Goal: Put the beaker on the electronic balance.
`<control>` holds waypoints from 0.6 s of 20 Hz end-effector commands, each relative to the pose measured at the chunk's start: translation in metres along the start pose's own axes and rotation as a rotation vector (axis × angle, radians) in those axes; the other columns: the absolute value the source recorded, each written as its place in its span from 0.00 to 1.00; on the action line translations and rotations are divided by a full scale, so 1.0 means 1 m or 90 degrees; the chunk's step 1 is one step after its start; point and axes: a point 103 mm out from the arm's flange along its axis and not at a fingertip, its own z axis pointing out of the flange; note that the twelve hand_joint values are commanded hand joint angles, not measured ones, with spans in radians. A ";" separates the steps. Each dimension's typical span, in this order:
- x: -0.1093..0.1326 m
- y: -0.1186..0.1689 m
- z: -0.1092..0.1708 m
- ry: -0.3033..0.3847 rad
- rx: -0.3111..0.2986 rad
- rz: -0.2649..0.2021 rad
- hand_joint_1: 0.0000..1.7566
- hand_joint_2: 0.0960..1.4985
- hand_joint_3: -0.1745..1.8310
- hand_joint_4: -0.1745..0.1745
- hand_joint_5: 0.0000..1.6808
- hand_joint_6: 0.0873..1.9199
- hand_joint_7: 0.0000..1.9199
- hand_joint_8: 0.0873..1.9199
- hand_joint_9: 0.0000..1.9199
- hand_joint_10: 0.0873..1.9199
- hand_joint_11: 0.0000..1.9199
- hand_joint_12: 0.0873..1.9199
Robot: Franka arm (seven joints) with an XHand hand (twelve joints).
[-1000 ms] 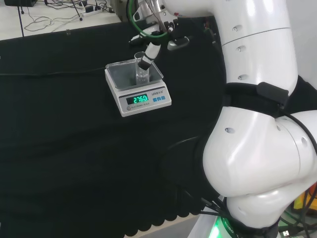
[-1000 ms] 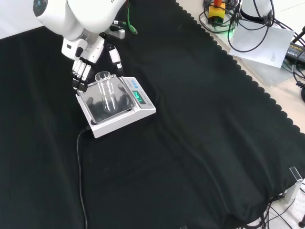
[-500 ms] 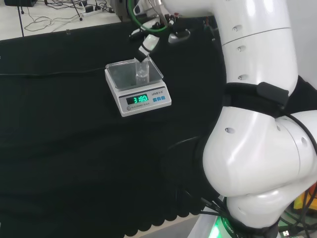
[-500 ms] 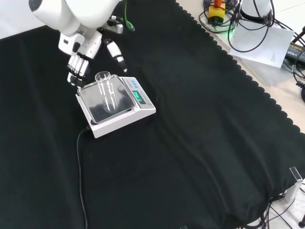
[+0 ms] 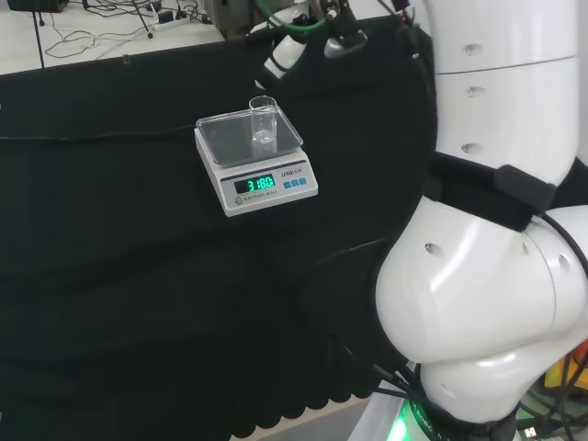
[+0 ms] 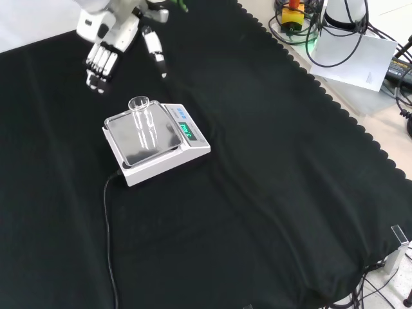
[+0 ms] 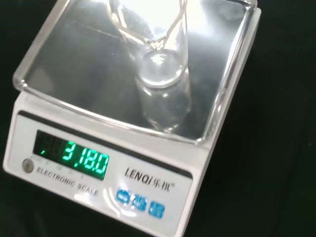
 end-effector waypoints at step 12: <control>0.000 -0.218 0.026 0.020 -0.130 0.092 0.33 0.55 0.12 0.37 0.31 0.00 0.17 0.33 0.16 0.43 0.00 0.68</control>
